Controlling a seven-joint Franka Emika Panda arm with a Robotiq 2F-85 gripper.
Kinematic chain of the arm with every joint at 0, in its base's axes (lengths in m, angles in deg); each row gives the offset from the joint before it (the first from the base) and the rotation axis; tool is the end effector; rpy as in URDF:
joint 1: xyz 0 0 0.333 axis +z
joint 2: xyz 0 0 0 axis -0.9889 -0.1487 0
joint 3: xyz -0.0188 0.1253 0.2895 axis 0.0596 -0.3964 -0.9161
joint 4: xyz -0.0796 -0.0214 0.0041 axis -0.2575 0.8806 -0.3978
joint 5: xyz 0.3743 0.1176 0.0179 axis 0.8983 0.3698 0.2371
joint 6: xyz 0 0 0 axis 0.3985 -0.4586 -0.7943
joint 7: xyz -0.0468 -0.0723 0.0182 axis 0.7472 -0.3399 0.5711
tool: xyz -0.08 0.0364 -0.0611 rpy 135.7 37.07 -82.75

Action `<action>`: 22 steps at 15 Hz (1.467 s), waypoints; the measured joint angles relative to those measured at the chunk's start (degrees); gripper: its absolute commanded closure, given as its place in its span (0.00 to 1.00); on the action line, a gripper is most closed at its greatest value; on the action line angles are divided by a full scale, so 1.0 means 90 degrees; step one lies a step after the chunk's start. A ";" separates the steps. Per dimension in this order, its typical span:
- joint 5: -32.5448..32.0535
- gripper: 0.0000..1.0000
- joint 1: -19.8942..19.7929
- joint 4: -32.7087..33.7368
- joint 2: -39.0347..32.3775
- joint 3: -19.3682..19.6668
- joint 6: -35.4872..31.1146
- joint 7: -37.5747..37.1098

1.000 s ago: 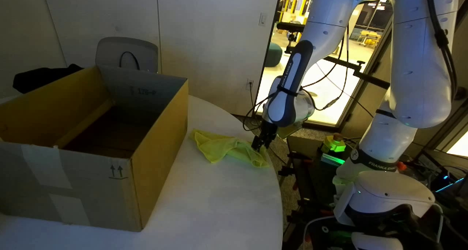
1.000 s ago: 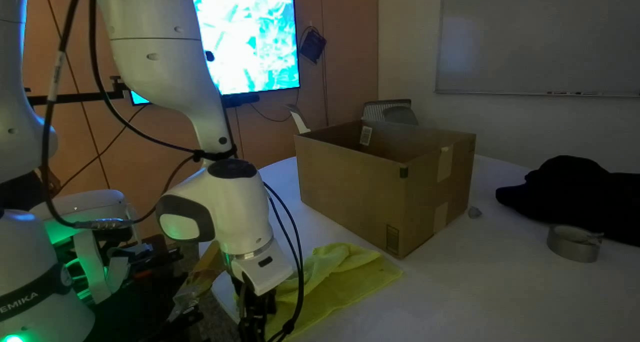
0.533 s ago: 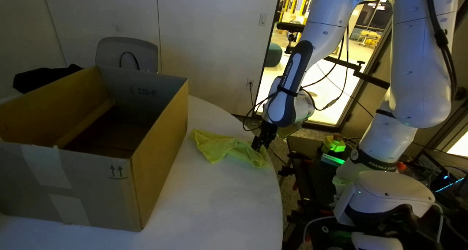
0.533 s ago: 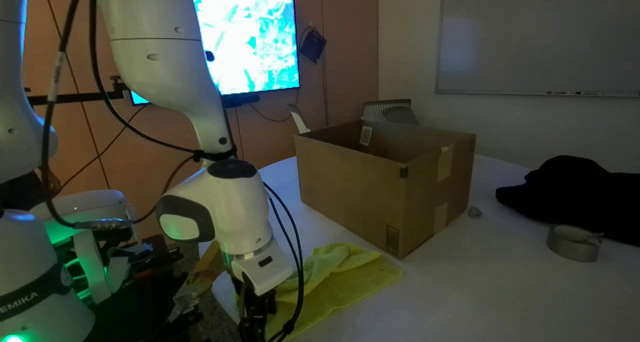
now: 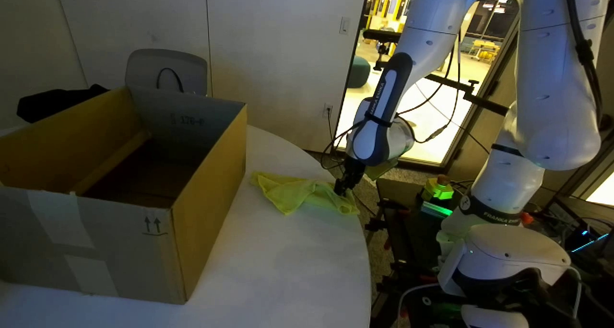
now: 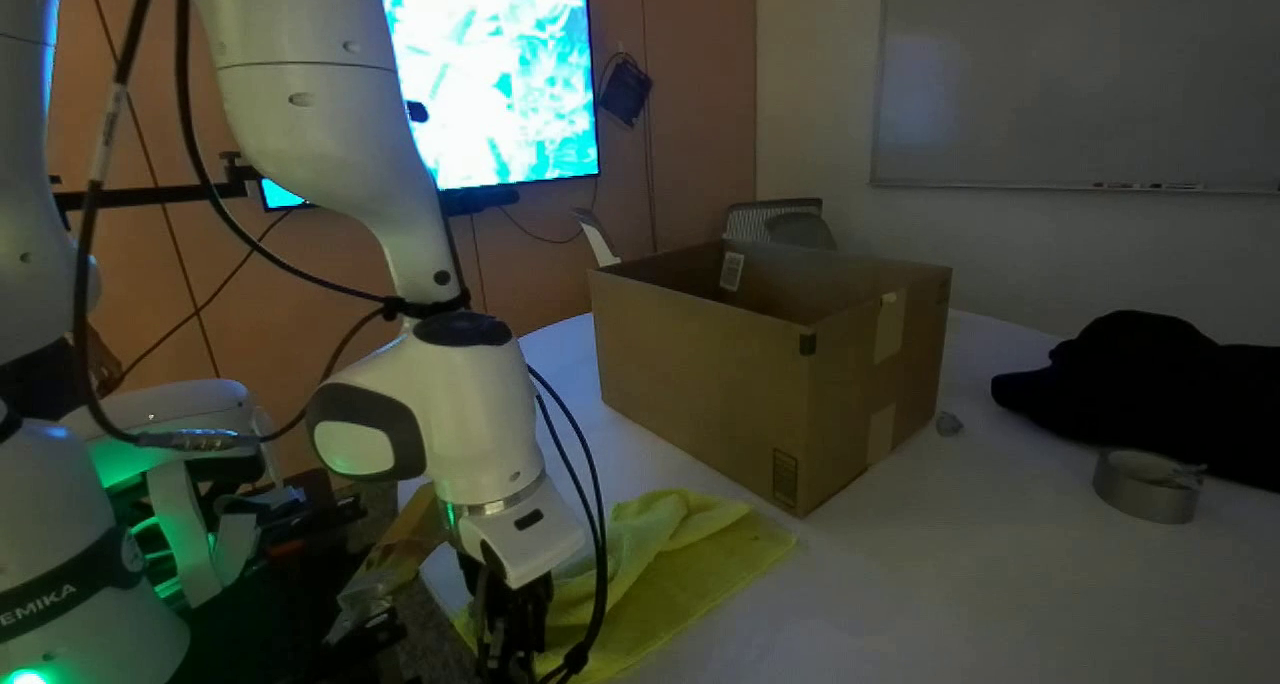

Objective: Put the marker on the yellow cloth, then fold it and put it in the box

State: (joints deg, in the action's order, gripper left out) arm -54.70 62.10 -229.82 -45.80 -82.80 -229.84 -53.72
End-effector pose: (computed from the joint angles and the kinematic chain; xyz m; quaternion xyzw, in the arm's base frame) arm 0.3290 -0.1569 0.1077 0.9519 -0.3056 0.0211 0.0109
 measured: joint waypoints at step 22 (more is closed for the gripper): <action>-0.0935 0.93 0.4912 0.0571 0.0996 0.3129 0.0646 -0.0741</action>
State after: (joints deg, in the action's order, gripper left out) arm -63.11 106.31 -224.68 -36.84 -54.64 -224.02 -60.39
